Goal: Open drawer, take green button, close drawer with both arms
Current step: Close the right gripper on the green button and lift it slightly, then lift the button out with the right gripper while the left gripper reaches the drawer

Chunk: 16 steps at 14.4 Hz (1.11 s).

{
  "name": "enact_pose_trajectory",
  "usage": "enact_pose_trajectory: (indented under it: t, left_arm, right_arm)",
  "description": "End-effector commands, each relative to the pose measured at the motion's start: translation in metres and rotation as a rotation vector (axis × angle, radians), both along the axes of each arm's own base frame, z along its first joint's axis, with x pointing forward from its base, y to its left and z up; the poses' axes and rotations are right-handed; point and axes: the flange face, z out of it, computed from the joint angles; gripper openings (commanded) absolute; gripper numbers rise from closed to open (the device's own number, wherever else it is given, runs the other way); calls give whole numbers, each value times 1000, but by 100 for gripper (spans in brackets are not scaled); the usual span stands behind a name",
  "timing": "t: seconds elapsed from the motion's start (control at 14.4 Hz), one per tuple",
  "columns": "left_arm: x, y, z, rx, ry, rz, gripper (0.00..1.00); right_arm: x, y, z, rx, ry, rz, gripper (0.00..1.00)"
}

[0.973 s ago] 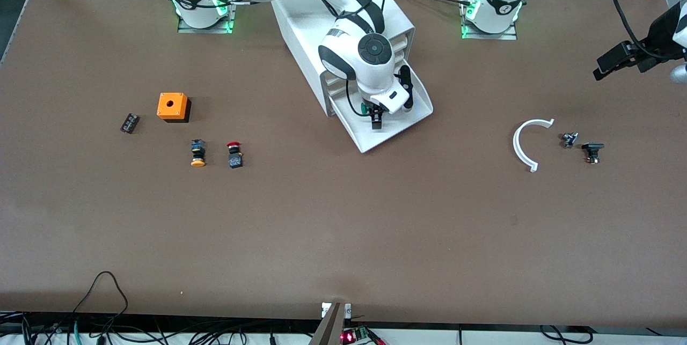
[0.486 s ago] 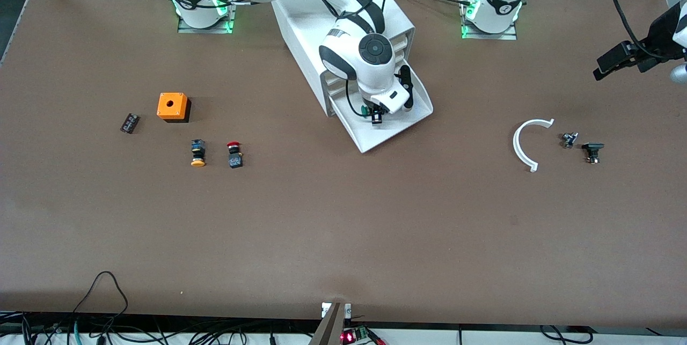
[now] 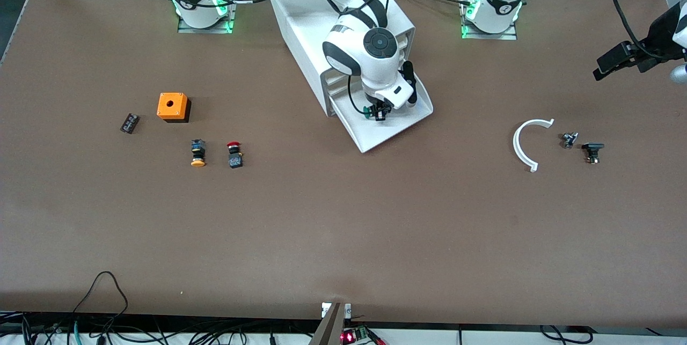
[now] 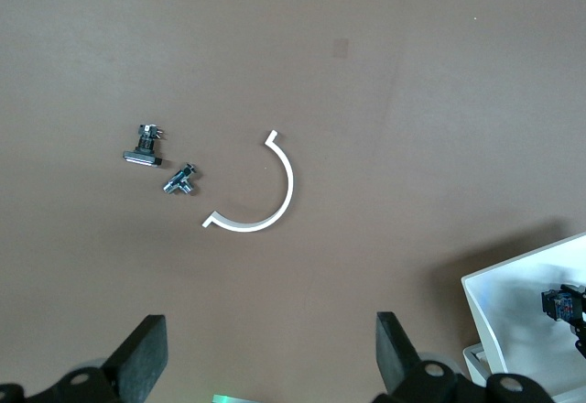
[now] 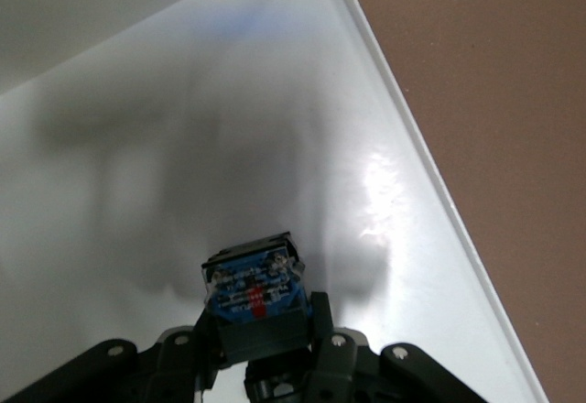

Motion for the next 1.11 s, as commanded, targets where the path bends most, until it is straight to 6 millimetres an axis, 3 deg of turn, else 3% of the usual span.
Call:
enact_pose_trajectory:
  t: [0.0, 0.14, 0.28, 0.49, 0.63, 0.76, 0.9, 1.04]
  left_arm:
    - [16, -3, -6, 29, -9, -5, 100]
    - [28, -3, -19, 25, -16, -4, 100]
    - [38, -2, -33, 17, -12, 0, 100]
    - [61, -4, -71, 5, 3, 38, 100]
    - [74, -19, -100, 4, 16, 83, 100]
    - [78, -40, -136, 4, 28, 131, 100]
    - [78, -68, -166, -1, 7, 178, 100]
    - [80, -97, -202, -10, -1, 221, 100]
  right_arm:
    - [-3, 8, 3, 2, -15, 12, 28]
    - [3, 6, 26, 27, -28, -2, 26]
    - [13, -1, 63, 58, -55, -35, 25]
    - [21, -6, 95, 94, -78, -180, 26]
    - [36, -19, 117, 115, -95, -312, 25]
    - [73, -53, 130, 113, -110, -401, 26]
    - [103, -89, 133, 99, -112, -465, 26]
    - [139, -137, 127, 78, -105, -544, 26]
